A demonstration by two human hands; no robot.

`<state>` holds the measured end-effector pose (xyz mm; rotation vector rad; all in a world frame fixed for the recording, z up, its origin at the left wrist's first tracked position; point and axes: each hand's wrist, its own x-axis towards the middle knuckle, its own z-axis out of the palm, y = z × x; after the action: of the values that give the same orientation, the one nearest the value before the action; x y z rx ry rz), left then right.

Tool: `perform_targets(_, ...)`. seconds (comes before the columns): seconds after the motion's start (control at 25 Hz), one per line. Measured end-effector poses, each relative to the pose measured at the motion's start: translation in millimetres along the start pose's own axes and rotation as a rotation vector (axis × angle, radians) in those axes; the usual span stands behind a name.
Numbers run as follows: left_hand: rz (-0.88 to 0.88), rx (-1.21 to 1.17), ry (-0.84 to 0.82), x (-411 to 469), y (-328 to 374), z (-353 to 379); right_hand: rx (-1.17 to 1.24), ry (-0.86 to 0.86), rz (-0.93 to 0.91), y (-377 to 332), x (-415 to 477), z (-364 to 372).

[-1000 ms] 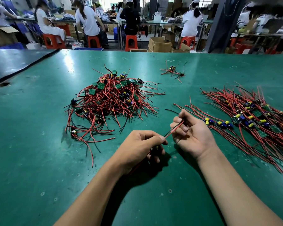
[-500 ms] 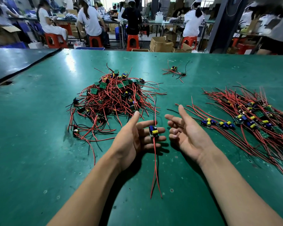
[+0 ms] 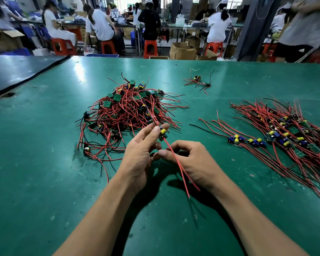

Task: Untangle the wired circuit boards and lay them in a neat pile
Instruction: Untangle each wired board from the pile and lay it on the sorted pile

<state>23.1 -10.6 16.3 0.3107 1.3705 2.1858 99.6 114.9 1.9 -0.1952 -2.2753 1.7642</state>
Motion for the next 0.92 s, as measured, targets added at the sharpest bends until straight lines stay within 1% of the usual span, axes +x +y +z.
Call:
perform_targets(0.12, 0.013, 0.017, 0.005, -1, 0, -3, 0.129, 0.086, -0.016, -6, 2, 2)
perform_targets(0.2, 0.017, 0.042, -0.021, -1, -1, -3, 0.300, 0.180, 0.017, -9, 6, 3)
perform_targets(0.28, -0.033, 0.010, -0.081, 0, -3, -3, 0.521, 0.204, 0.074, -13, 6, 3)
perform_targets(0.4, -0.154, -0.100, -0.201, -1, -3, -2, 0.810, 0.061, 0.130, -19, 4, -5)
perform_targets(0.48, -0.231, -0.149, -0.214, -3, -1, -1, 0.898, -0.046, 0.169, -22, 2, -13)
perform_targets(0.56, -0.313, -0.146, -0.248, -5, 2, 0, 0.887, -0.132, 0.233, -24, 0, -16)
perform_targets(0.6, -0.334, -0.114, -0.281, -6, 4, 1, 0.841, -0.153, 0.276, -24, 0, -16)
perform_targets(0.68, -0.329, -0.031, -0.333, -9, 6, 1, 0.722, -0.168, 0.345, -21, -1, -12)
perform_targets(0.72, -0.320, -0.019, -0.337, -10, 6, 2, 0.701, -0.167, 0.358, -19, 0, -9)
perform_targets(0.8, -0.306, -0.025, -0.298, -12, 2, 2, 0.712, -0.110, 0.363, -14, 2, -5)
perform_targets(0.92, -0.273, 0.047, -0.196, -10, -5, 2, 0.527, 0.067, 0.329, -8, 4, -7)
